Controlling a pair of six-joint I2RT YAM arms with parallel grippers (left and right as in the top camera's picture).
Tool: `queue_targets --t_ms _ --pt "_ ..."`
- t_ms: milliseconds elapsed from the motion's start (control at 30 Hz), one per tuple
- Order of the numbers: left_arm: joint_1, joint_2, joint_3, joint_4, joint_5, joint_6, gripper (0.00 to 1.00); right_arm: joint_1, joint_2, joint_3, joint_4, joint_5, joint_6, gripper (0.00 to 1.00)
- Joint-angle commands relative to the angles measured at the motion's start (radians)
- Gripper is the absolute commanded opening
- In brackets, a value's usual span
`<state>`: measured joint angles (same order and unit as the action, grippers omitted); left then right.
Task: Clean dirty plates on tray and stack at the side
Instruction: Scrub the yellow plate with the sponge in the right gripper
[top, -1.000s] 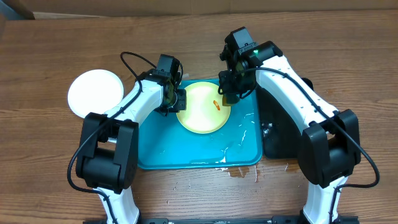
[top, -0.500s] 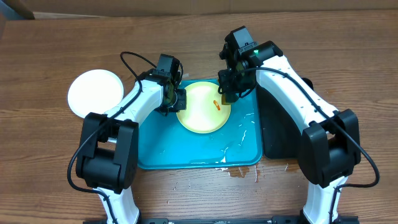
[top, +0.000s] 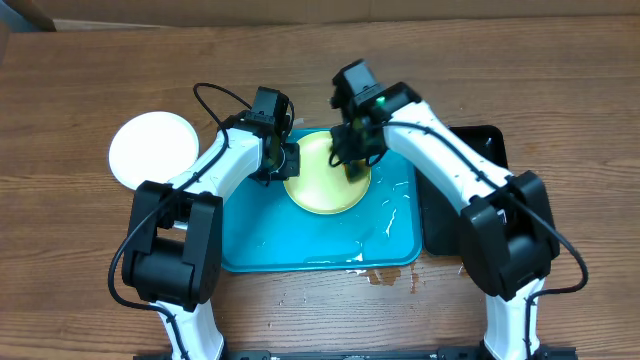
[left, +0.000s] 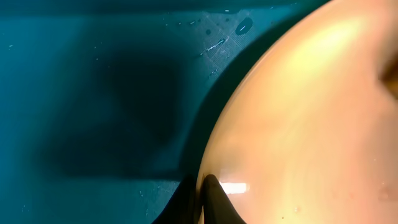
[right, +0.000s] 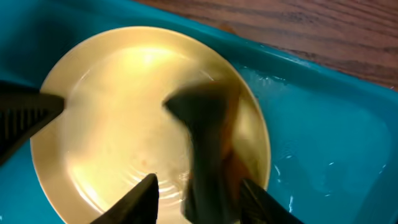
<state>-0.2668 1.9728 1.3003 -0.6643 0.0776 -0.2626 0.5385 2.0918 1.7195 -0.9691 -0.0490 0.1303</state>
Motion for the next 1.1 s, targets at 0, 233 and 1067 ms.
queue_targets --t_ms 0,233,1067 --pt "-0.002 0.004 -0.009 -0.002 -0.006 -0.007 0.07 0.019 -0.002 0.0 0.007 0.109 0.0 0.44" --pt "-0.002 0.004 -0.009 -0.003 -0.006 -0.007 0.07 0.023 -0.002 -0.003 -0.001 0.104 0.03 0.48" --pt "-0.002 0.004 -0.009 -0.004 -0.006 -0.006 0.06 0.022 0.001 -0.228 0.251 0.101 0.03 0.04"
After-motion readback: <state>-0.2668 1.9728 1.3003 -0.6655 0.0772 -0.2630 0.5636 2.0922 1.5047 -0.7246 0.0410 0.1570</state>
